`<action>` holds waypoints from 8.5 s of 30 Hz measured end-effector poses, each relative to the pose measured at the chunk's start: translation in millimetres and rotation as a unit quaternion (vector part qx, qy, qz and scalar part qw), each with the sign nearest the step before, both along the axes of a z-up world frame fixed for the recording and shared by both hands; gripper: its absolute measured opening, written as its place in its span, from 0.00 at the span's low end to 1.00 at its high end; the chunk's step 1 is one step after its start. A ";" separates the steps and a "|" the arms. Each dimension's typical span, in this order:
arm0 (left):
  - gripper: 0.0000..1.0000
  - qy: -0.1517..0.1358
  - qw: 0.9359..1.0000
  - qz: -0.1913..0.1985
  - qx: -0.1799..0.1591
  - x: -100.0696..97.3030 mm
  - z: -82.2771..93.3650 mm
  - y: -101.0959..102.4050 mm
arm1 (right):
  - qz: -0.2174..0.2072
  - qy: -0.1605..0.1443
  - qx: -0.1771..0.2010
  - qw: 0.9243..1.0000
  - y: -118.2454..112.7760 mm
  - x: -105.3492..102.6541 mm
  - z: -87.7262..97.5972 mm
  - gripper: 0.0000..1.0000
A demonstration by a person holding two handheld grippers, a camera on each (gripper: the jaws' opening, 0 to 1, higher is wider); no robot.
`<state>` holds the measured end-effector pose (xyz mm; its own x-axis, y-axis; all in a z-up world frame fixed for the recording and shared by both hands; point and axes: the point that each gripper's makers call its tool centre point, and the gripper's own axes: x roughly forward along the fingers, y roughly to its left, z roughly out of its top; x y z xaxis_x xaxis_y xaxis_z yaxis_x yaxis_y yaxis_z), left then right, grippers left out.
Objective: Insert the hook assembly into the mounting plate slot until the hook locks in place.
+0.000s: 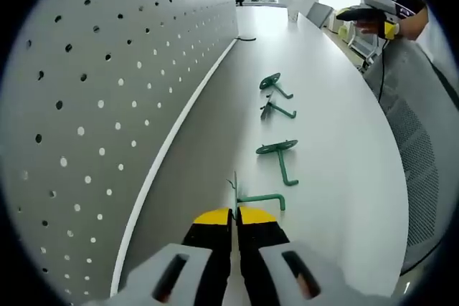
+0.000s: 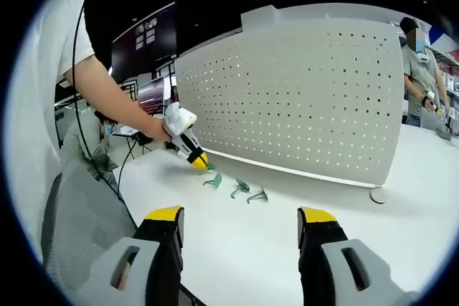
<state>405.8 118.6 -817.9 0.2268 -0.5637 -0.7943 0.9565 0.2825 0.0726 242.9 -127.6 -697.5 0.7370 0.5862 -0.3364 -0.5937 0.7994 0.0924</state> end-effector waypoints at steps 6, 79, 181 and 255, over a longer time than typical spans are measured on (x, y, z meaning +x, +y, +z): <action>0.01 -0.003 0.999 0.033 -0.028 2.8 6.3 0.2 | -0.005 -0.003 0.003 1.000 -2.0 1.0 1.6 0.62; 0.01 -0.007 1.000 -0.002 0.024 -11.4 -7.2 3.3 | -0.003 -0.002 0.003 1.000 -1.4 0.4 0.4 0.62; 0.01 -0.029 0.994 0.004 -0.106 -29.3 189.5 -77.0 | 0.011 -0.065 0.006 0.998 11.8 13.3 49.2 0.61; 0.01 0.042 0.994 0.026 -0.094 -58.6 184.1 -96.2 | 0.143 -0.395 -0.454 0.785 128.0 46.0 97.8 0.20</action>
